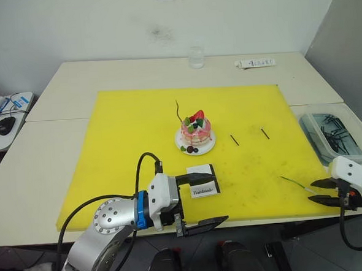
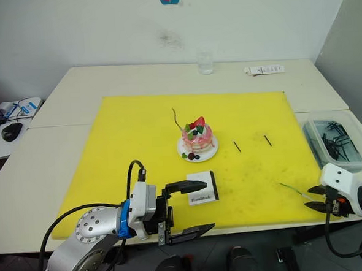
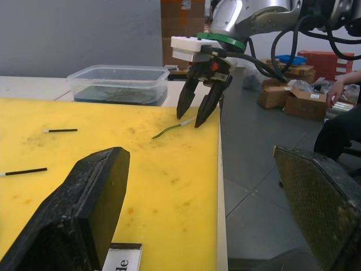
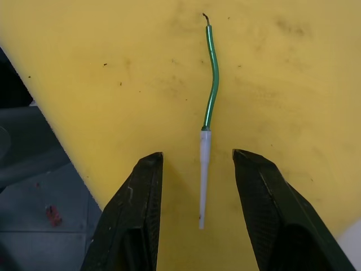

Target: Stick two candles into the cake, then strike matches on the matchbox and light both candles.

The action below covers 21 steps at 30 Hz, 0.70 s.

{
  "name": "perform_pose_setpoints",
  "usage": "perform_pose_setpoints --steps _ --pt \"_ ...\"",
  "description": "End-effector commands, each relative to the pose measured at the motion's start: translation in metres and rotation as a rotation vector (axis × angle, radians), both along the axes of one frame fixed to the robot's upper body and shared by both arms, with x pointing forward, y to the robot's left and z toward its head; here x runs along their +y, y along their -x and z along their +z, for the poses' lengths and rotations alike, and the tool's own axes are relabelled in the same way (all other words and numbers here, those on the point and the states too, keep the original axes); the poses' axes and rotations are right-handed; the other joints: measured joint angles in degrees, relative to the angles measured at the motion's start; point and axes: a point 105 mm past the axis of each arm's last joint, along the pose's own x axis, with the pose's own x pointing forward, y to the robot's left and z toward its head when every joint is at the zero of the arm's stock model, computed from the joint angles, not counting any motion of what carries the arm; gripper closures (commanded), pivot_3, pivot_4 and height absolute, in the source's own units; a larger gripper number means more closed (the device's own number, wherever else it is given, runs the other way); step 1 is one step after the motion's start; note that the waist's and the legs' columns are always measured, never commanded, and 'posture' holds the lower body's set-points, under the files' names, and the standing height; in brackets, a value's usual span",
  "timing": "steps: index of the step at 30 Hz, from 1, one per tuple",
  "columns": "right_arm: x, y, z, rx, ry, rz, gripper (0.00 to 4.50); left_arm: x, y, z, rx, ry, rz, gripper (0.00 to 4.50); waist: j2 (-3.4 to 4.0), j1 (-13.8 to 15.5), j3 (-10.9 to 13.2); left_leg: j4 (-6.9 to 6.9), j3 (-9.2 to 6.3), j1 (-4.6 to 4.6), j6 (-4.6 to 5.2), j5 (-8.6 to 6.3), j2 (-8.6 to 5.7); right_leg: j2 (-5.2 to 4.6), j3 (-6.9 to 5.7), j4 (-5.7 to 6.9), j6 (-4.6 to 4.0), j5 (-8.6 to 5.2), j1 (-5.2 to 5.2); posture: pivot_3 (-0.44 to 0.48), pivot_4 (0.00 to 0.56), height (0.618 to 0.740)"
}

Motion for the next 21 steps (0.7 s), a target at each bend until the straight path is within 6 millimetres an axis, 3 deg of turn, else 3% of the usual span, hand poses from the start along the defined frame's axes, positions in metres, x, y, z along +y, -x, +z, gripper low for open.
perform_pose_setpoints --steps 1,8,21 --pt "0.004 -0.005 0.012 0.019 0.037 -0.017 2.5 -0.005 0.006 0.012 -0.057 0.025 -0.029 0.0 0.0 0.0 0.0 0.0 0.01 0.0 0.0 0.0 0.0 0.0 0.0 0.0 0.0 0.0 0.0 0.0 0.15 0.74" --pt "0.017 -0.008 0.017 0.066 0.049 -0.028 2.5 -0.006 0.006 0.014 -0.061 0.029 -0.026 0.0 -0.01 0.02 0.0 -0.01 -0.01 -0.01 0.0 0.0 0.02 0.14 0.01 0.0 0.0 0.0 -0.02 0.0 0.15 0.74" --pt "0.011 -0.008 0.012 0.13 0.08 -0.061 2.5 -0.009 0.011 0.015 -0.065 0.032 -0.04 0.0 0.0 0.02 0.0 0.0 0.02 -0.01 0.0 0.0 0.02 0.15 0.0 0.02 0.01 0.0 -0.02 0.0 0.15 0.74"
